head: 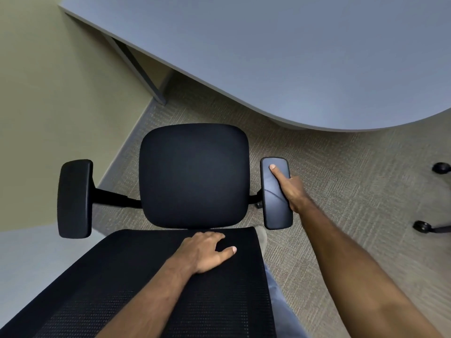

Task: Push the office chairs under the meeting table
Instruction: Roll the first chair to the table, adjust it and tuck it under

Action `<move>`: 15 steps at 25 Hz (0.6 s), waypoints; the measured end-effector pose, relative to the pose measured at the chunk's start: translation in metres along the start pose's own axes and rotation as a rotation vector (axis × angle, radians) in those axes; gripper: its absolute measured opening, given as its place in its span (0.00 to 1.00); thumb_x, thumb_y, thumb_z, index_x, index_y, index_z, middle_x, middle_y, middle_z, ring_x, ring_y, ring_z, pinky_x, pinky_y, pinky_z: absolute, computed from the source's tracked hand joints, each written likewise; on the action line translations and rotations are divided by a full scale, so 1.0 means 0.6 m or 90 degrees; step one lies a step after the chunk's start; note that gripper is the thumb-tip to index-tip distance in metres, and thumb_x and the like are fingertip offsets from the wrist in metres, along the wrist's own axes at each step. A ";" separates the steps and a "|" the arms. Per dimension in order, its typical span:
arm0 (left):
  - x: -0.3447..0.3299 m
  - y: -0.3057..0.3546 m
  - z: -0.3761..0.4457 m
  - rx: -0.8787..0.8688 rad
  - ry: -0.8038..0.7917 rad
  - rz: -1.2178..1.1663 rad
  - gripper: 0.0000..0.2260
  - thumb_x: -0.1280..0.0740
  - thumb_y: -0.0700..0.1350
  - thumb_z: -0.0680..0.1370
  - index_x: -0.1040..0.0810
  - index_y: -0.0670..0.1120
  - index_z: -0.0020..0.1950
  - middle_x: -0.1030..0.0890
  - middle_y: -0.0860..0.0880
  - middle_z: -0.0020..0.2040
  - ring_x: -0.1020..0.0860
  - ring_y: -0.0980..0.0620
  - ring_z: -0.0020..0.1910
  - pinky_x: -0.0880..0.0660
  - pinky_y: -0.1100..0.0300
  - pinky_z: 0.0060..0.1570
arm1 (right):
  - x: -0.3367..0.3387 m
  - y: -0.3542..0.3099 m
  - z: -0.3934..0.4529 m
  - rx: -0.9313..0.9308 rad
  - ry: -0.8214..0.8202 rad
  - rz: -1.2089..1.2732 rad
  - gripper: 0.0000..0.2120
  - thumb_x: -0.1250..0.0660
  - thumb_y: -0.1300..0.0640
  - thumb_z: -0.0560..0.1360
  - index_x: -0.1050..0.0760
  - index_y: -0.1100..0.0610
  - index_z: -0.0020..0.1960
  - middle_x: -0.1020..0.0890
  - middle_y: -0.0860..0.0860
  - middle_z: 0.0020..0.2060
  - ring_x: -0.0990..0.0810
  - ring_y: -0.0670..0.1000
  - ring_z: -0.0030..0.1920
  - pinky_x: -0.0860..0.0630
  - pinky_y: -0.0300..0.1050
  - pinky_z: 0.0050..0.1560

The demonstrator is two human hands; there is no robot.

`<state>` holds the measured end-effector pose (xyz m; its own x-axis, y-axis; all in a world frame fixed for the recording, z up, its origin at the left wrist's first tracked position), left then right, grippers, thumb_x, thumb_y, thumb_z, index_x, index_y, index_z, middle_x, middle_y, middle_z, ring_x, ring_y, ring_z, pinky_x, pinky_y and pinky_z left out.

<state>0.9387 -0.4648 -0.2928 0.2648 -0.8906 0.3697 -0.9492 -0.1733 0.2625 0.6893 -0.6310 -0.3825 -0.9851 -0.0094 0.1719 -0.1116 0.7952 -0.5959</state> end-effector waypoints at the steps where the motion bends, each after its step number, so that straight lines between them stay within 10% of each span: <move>1: 0.000 0.000 0.000 0.000 0.000 0.001 0.34 0.46 0.71 0.81 0.36 0.54 0.82 0.34 0.53 0.81 0.36 0.49 0.79 0.35 0.47 0.74 | -0.001 0.004 0.005 0.001 0.004 -0.002 0.25 0.21 0.38 0.72 0.13 0.60 0.51 0.11 0.56 0.46 0.11 0.56 0.48 0.15 0.58 0.58; 15: -0.005 0.000 0.005 -0.005 0.002 -0.012 0.35 0.46 0.72 0.81 0.37 0.54 0.82 0.34 0.53 0.81 0.36 0.49 0.79 0.37 0.46 0.76 | -0.007 0.048 0.044 0.010 0.018 -0.016 0.24 0.22 0.37 0.72 0.13 0.59 0.49 0.10 0.53 0.44 0.11 0.55 0.47 0.15 0.55 0.56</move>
<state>0.9372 -0.4632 -0.2965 0.2830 -0.8861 0.3671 -0.9426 -0.1863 0.2770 0.6867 -0.6241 -0.4212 -0.9779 -0.0123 0.2088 -0.1387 0.7854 -0.6033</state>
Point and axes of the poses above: each hand's wrist, its own z-axis towards the middle knuckle, its own x-axis out of the back of the hand, y = z × x, the point moved 9 cm from there along z, towards the middle knuckle
